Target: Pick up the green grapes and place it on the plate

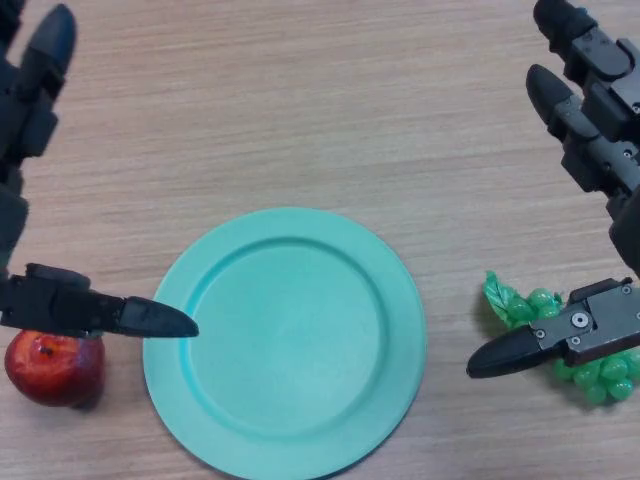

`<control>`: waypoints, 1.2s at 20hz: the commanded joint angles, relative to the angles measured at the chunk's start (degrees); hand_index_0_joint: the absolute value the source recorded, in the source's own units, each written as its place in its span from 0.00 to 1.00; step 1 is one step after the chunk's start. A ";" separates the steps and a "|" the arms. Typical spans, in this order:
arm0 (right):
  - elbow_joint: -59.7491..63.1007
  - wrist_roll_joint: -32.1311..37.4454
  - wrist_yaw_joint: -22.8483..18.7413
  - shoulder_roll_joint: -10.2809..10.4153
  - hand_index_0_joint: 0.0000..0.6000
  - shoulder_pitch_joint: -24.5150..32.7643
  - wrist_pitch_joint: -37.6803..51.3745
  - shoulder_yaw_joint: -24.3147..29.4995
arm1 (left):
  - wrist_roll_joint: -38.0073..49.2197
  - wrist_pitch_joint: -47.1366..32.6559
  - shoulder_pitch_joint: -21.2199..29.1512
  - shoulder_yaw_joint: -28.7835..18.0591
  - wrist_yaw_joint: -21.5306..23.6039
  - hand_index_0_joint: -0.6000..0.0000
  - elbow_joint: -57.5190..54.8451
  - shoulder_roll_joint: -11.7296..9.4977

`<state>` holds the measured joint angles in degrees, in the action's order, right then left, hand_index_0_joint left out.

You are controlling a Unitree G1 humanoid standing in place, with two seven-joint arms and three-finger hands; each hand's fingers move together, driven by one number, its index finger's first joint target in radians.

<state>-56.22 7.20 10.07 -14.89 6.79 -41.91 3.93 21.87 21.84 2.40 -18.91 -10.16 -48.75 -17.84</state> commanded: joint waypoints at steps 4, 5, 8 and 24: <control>-2.65 1.19 -1.01 -1.75 0.00 1.28 9.12 4.10 | 0.33 -5.19 1.70 -2.77 0.19 1.00 -1.78 -2.47; -2.34 0.98 -0.88 -1.96 0.00 1.39 9.39 4.18 | 0.54 -5.13 1.61 -3.01 -0.19 1.00 -1.51 -2.51; -0.95 -1.18 -0.58 -2.07 0.00 1.31 11.09 3.29 | -0.04 -6.36 1.43 -2.47 -0.87 1.00 0.43 -2.25; 51.67 -26.05 -5.18 -2.41 0.00 -5.75 53.23 4.24 | -3.35 -10.46 1.94 -2.75 -2.02 1.00 5.35 -2.86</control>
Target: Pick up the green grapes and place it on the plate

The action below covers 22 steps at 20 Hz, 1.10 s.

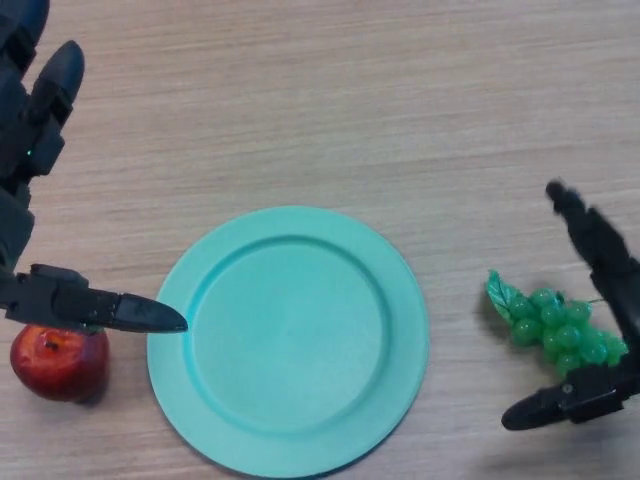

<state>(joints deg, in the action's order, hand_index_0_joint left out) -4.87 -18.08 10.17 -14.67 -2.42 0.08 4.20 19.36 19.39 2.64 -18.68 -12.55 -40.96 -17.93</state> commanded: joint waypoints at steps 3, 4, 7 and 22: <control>6.87 0.14 -7.82 -3.56 0.08 5.92 14.33 4.32 | -0.82 -8.11 1.46 -3.00 0.18 1.00 -2.58 -2.59; 8.16 0.09 -8.41 -3.75 0.33 6.34 15.08 4.28 | -0.84 -8.19 1.39 -3.03 0.16 1.00 -2.56 -2.53; 19.72 -9.60 -14.08 -6.74 0.92 9.57 21.92 3.25 | -0.94 -9.34 0.68 -3.44 0.12 1.00 -2.27 -2.12; -18.62 -15.59 7.10 1.32 1.00 16.74 -5.93 -6.85 | 1.07 -11.54 -1.08 -6.74 0.14 1.00 -1.59 -1.90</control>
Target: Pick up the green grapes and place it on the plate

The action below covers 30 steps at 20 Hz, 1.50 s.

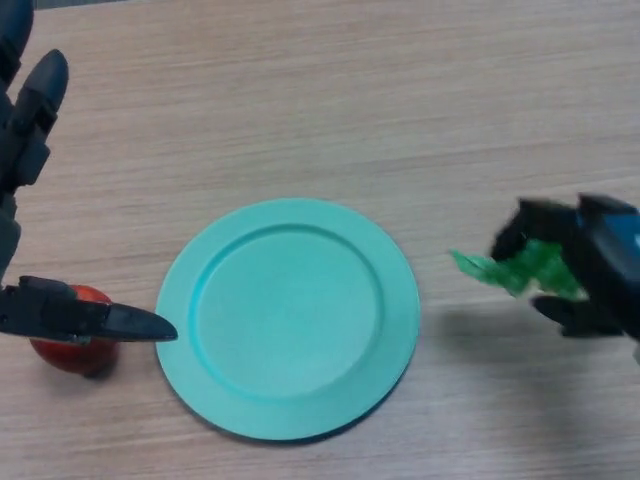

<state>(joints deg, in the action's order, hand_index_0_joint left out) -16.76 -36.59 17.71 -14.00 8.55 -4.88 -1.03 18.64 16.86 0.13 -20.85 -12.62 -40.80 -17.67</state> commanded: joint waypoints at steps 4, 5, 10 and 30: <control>-10.97 6.13 -0.22 2.95 1.00 17.12 -16.13 -13.35 | 3.64 -8.87 0.92 -6.15 0.10 1.00 -1.73 -2.24; -11.72 8.88 -2.77 3.01 1.00 19.29 -20.17 -15.92 | 3.68 -9.08 0.88 -6.56 0.41 1.00 -1.28 -2.20; -11.57 12.02 -10.74 3.10 0.67 27.60 -29.18 -25.42 | 3.51 -10.42 0.30 -8.25 1.41 1.00 0.66 -2.23; -28.52 22.41 -5.57 3.11 0.00 13.47 -25.11 -4.48 | 3.56 -8.12 1.03 -7.87 0.26 1.00 -1.48 -3.50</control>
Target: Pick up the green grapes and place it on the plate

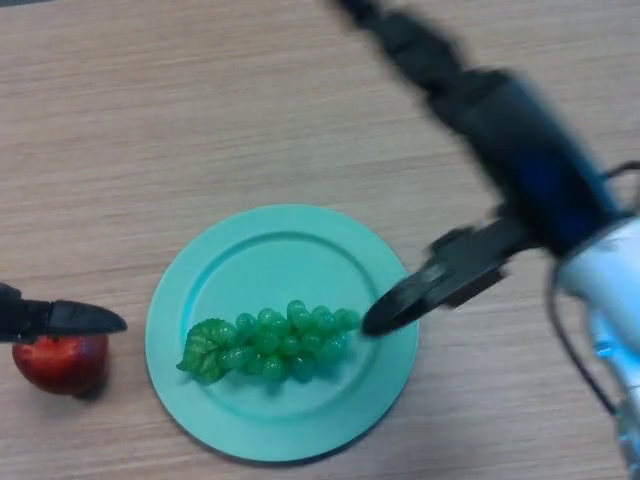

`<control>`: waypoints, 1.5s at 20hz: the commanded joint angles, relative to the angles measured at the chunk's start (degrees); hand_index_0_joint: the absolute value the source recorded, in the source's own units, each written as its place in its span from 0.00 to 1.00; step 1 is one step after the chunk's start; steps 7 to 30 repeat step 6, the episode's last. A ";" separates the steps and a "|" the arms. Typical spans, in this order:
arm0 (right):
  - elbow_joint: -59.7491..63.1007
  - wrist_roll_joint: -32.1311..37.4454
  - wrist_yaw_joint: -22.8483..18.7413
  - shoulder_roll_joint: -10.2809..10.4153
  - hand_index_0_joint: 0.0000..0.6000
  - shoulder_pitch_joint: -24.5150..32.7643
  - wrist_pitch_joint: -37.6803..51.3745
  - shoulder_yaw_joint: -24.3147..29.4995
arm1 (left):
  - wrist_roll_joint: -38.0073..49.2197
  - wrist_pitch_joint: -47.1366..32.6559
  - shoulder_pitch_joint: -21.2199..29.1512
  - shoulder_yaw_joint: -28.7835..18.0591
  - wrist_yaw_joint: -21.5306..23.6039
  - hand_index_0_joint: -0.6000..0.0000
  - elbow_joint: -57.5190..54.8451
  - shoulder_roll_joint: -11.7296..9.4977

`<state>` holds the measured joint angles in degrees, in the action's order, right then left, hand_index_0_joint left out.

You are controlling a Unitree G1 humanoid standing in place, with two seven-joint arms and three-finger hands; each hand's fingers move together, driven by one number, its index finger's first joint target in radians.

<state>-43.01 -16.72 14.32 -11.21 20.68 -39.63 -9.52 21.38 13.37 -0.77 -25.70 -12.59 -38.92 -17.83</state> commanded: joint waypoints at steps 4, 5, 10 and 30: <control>-5.88 12.77 -2.83 -1.11 0.00 -3.15 7.78 10.97 | 1.29 -4.20 1.29 -2.72 -0.68 1.00 -4.86 -2.43; -6.44 14.23 -3.59 -1.59 0.00 -4.03 7.66 11.31 | 1.34 -4.29 0.95 -2.68 -0.71 1.00 -4.98 -2.08; -7.93 16.61 -4.84 -2.25 0.00 -6.06 7.38 11.16 | 1.50 -4.36 0.36 -2.71 -0.58 1.00 -5.30 -1.48; -7.93 16.61 -4.84 -2.25 0.00 -6.06 7.38 11.16 | 1.50 -4.36 0.36 -2.71 -0.58 1.00 -5.30 -1.48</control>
